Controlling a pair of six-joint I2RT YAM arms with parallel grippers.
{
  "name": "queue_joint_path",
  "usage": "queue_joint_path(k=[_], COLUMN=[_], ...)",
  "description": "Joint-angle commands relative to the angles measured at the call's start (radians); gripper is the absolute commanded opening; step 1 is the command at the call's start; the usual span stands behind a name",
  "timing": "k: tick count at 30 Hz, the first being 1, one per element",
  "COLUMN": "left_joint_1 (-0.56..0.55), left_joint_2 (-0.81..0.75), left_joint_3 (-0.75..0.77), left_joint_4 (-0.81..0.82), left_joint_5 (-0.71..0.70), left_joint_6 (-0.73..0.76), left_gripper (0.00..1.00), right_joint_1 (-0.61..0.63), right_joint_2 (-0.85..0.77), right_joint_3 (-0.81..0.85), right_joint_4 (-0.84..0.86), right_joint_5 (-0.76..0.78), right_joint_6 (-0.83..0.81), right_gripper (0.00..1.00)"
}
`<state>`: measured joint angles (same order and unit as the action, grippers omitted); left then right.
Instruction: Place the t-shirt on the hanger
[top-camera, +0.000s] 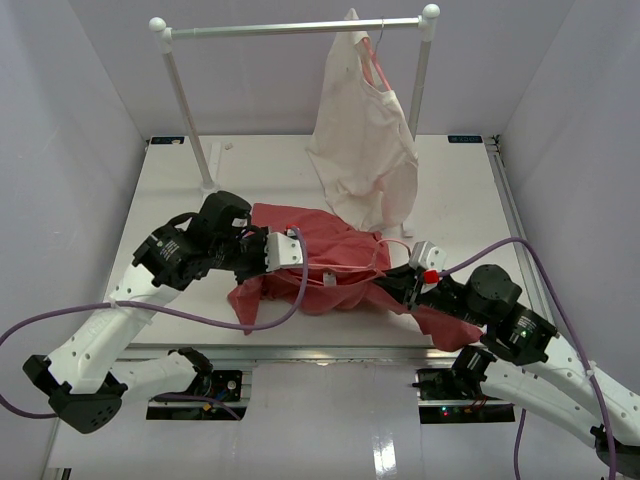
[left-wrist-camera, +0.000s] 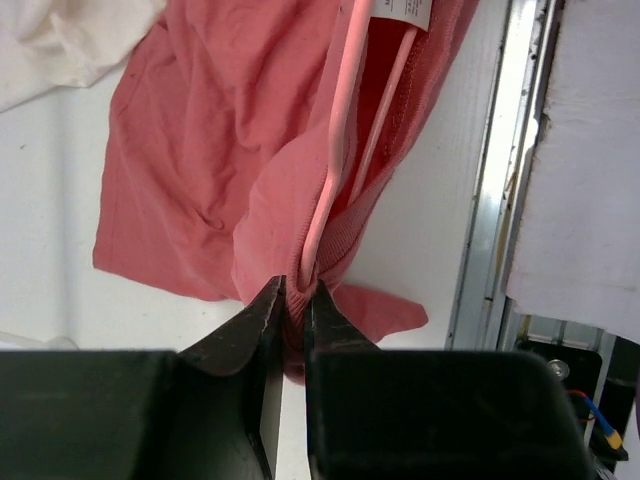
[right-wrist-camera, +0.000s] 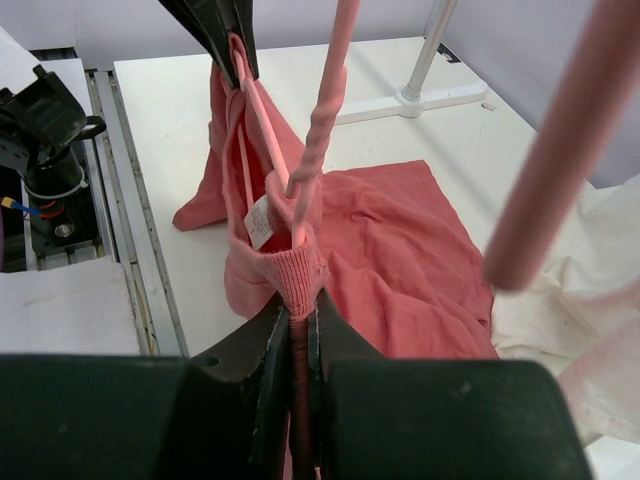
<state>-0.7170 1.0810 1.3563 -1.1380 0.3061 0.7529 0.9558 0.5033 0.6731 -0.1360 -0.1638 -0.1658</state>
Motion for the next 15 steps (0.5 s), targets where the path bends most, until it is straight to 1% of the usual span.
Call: queue_joint_path(k=[1, 3, 6, 7, 9, 10, 15], left_joint_1=[-0.016, -0.017, -0.018, -0.019, -0.019, -0.019, -0.019], left_joint_2=[0.019, 0.025, 0.036, 0.039, 0.045, 0.047, 0.060], left_joint_3=[0.038, 0.057, 0.087, 0.094, 0.101, 0.100, 0.078], left_joint_4=[0.023, 0.025, 0.023, 0.024, 0.028, 0.031, 0.047], left_joint_5=[0.174, 0.213, 0.269, 0.275, 0.281, 0.284, 0.303], left_joint_6=[-0.005, -0.010, -0.014, -0.016, -0.021, -0.021, -0.021], left_gripper=[0.13, 0.14, 0.19, 0.20, 0.26, 0.27, 0.30], right_joint_1=[0.008, 0.008, 0.008, 0.008, 0.009, 0.008, 0.008], right_joint_2=[0.007, 0.014, 0.032, 0.040, 0.051, 0.056, 0.089], right_joint_3=[0.032, 0.028, 0.033, 0.035, 0.040, 0.040, 0.046], right_joint_4=[0.071, 0.085, 0.092, 0.093, 0.095, 0.100, 0.116], right_joint_5=[-0.033, -0.036, -0.043, -0.044, -0.048, -0.049, -0.057], right_joint_6=[-0.001, 0.003, 0.006, 0.007, 0.009, 0.010, 0.020], right_gripper=[0.08, 0.08, 0.08, 0.08, 0.08, 0.08, 0.08])
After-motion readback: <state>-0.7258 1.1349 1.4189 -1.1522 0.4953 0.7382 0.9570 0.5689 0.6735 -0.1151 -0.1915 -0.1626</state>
